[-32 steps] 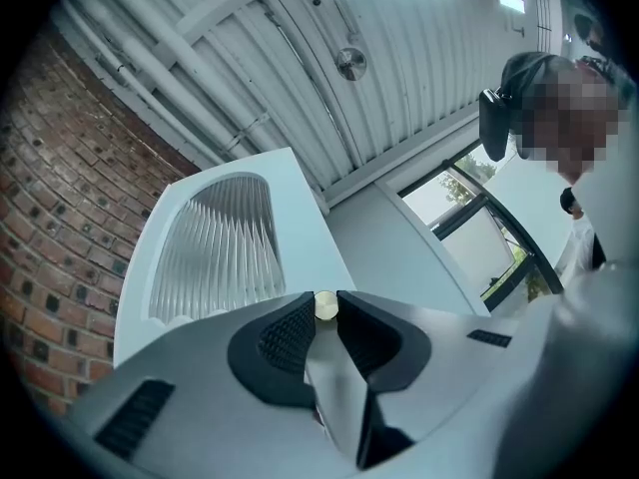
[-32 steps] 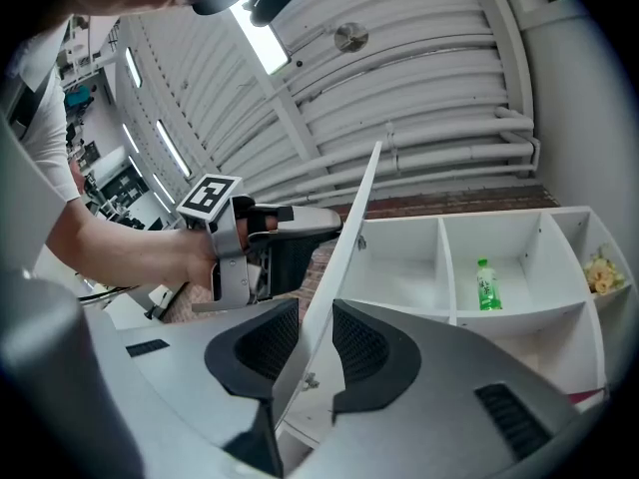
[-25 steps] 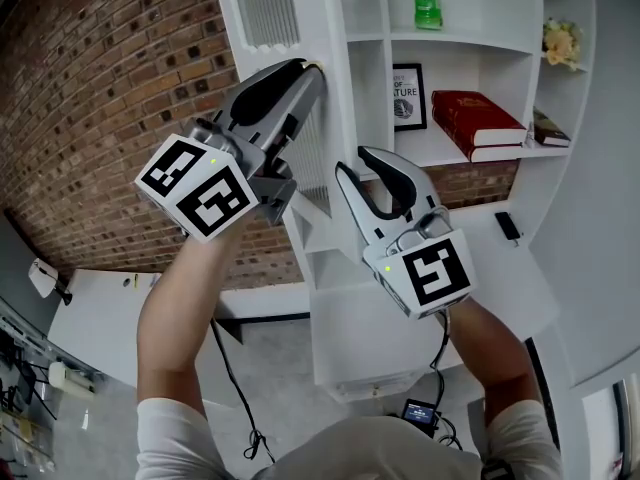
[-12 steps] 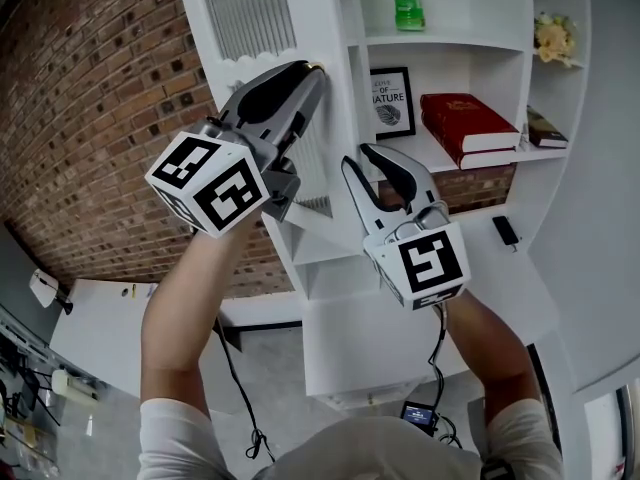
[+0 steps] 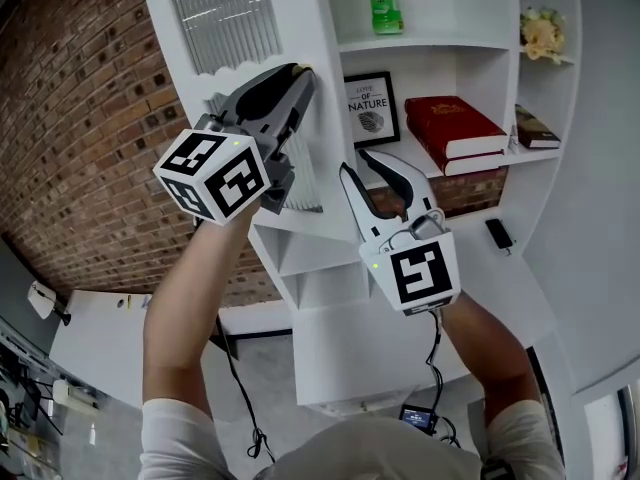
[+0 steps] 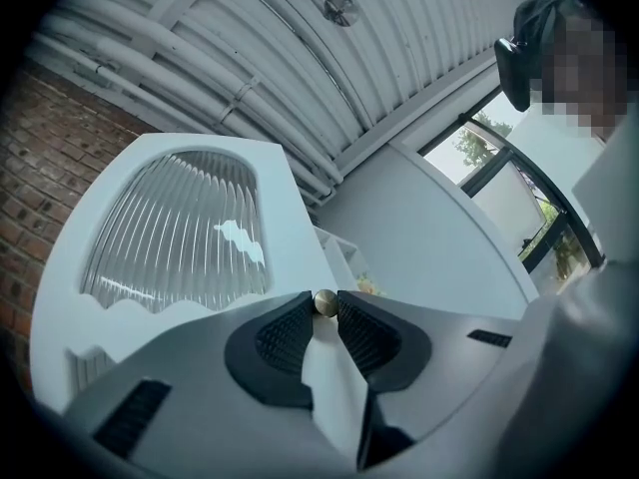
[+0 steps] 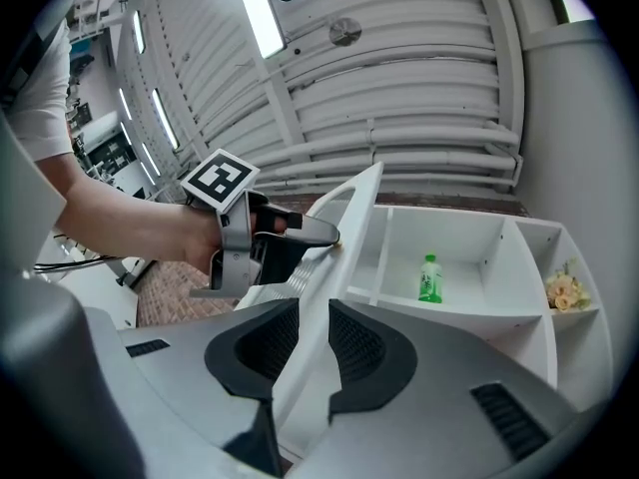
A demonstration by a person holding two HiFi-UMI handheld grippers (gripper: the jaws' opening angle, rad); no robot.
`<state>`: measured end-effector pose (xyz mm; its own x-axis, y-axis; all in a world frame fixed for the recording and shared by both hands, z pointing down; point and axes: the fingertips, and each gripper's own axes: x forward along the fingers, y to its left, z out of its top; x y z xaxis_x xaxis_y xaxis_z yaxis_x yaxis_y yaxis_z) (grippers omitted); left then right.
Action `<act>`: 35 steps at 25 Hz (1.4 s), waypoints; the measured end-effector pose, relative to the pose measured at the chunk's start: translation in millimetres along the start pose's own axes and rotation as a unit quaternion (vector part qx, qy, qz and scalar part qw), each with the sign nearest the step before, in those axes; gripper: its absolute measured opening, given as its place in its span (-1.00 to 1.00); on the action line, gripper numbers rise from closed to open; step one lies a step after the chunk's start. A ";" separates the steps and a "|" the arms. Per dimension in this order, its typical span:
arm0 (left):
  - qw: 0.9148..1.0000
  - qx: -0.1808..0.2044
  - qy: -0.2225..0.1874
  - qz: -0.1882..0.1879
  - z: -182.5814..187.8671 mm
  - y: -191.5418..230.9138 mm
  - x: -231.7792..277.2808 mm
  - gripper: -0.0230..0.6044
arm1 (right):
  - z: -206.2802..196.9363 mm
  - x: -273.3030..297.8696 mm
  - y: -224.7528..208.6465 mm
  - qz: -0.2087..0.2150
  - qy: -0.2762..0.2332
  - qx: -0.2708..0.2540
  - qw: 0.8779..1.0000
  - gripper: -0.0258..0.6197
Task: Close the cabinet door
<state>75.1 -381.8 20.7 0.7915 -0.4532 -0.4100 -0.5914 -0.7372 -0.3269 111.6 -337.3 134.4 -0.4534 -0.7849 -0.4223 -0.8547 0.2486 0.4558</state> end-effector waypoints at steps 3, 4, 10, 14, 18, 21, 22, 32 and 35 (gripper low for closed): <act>1.000 0.004 0.004 0.006 -6.3 3.5 11.2 -0.68 | -8.1 -0.2 -9.4 -0.001 0.008 0.002 1.000 -0.58; 1.000 0.005 0.005 0.007 -8.1 4.6 14.4 -0.68 | -10.5 -0.2 -12.2 -0.001 0.010 0.003 1.000 -0.58; 1.000 0.008 0.010 0.016 -17.3 11.4 28.5 -0.67 | -23.1 1.2 -22.5 0.001 0.010 0.009 1.000 -0.58; 1.000 0.008 0.010 0.023 -22.5 16.4 36.8 -0.66 | -30.8 3.1 -28.9 0.000 0.008 0.014 1.000 -0.58; 1.000 0.003 0.009 0.029 -29.0 20.6 44.8 -0.66 | -40.7 2.3 -32.5 0.000 0.012 0.018 1.000 -0.58; 0.999 0.005 0.009 0.035 -33.1 24.8 50.7 -0.65 | -48.0 2.0 -36.0 0.001 0.020 0.021 1.000 -0.58; 0.999 0.006 0.011 0.036 -34.3 26.3 52.5 -0.65 | -49.9 1.9 -37.5 0.000 0.022 0.022 1.000 -0.58; 0.998 0.023 0.027 0.055 -47.6 38.2 69.7 -0.65 | -56.6 -2.4 -53.4 -0.007 0.024 0.026 0.999 -0.58; 0.998 0.024 0.030 0.057 -50.4 41.7 72.4 -0.65 | -58.4 -4.8 -57.4 -0.010 0.023 0.025 0.999 -0.58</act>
<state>115.5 -470.6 20.2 0.7263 -0.5625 -0.3951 -0.6830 -0.6553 -0.3228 177.6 -381.0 156.0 -0.4244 -0.8152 -0.3942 -0.8757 0.2588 0.4076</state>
